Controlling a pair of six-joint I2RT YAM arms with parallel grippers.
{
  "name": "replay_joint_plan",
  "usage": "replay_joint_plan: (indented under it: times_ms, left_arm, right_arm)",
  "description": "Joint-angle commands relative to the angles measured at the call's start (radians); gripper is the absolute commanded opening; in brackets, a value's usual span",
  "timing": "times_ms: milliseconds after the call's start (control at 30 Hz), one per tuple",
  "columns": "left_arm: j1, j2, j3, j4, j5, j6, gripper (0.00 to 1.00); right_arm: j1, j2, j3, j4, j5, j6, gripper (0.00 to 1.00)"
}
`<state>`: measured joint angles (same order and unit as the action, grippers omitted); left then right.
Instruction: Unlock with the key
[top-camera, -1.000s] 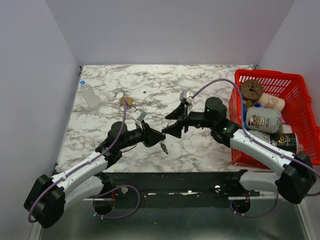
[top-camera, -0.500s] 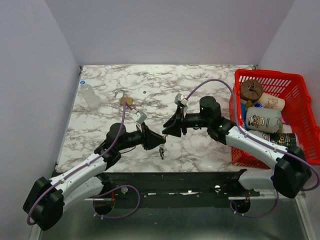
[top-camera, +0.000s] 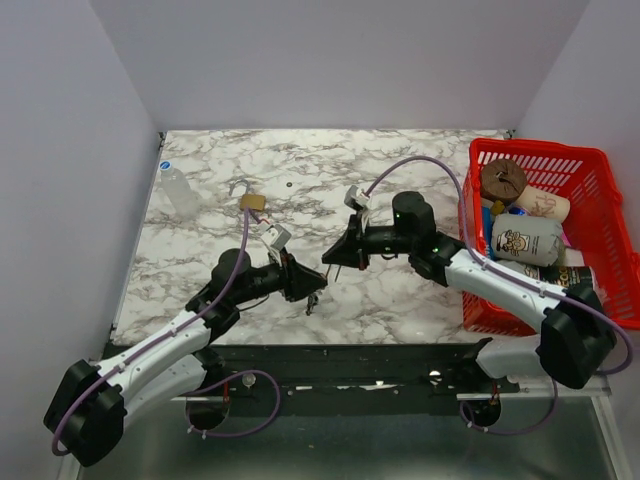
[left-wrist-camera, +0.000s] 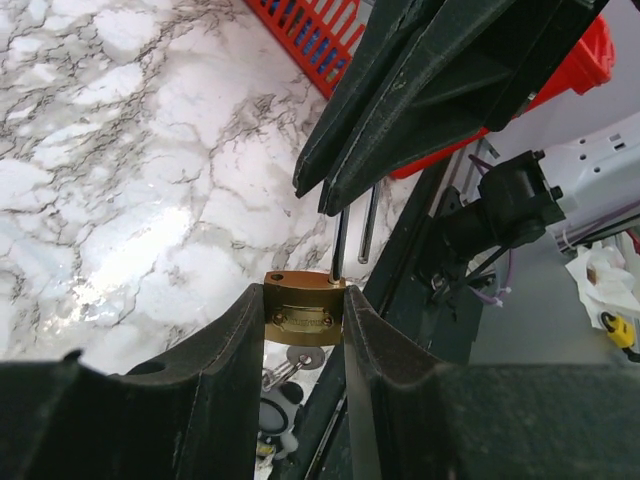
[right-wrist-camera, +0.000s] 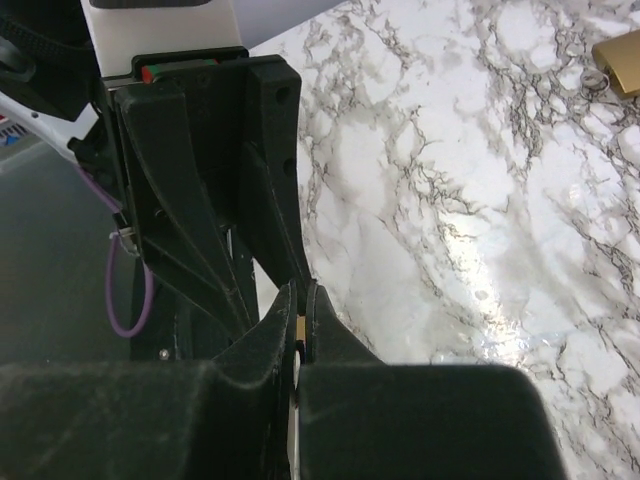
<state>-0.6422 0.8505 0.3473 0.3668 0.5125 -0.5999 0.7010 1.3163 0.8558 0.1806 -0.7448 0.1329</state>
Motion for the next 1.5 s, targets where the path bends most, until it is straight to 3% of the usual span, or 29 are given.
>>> replay_joint_plan:
  times_ms: [0, 267, 533, 833, 1033, 1267, 1467]
  left_arm:
    - [0.006, -0.044, 0.002, -0.027, -0.106, -0.001, 0.0]
    - [0.006, -0.039, 0.088, -0.267, -0.299, 0.003, 0.0]
    - [0.004, 0.068, 0.173, -0.456, -0.434, 0.009, 0.0]
    - [0.004, 0.257, 0.237, -0.431, -0.562, 0.043, 0.0]
    - [0.006, 0.471, 0.343, -0.39, -0.569, 0.083, 0.0]
    - [0.006, 0.648, 0.452, -0.402, -0.58, 0.141, 0.0]
    - [0.007, 0.739, 0.51, -0.434, -0.628, 0.187, 0.0]
  right_arm:
    - [0.005, 0.06, 0.032, -0.032, 0.039, 0.014, 0.01]
    - [0.005, 0.216, 0.072, 0.005, 0.139, 0.034, 0.01]
    - [0.005, 0.432, 0.179, 0.071, 0.22, 0.068, 0.01]
    - [-0.038, 0.598, 0.264, 0.077, 0.4, 0.139, 0.06]
    - [-0.066, 0.675, 0.31, 0.065, 0.406, 0.157, 0.23]
    - [-0.12, 0.673, 0.292, 0.053, 0.424, 0.221, 0.53]
    - [-0.129, 0.604, 0.211, 0.062, 0.464, 0.228, 0.59]
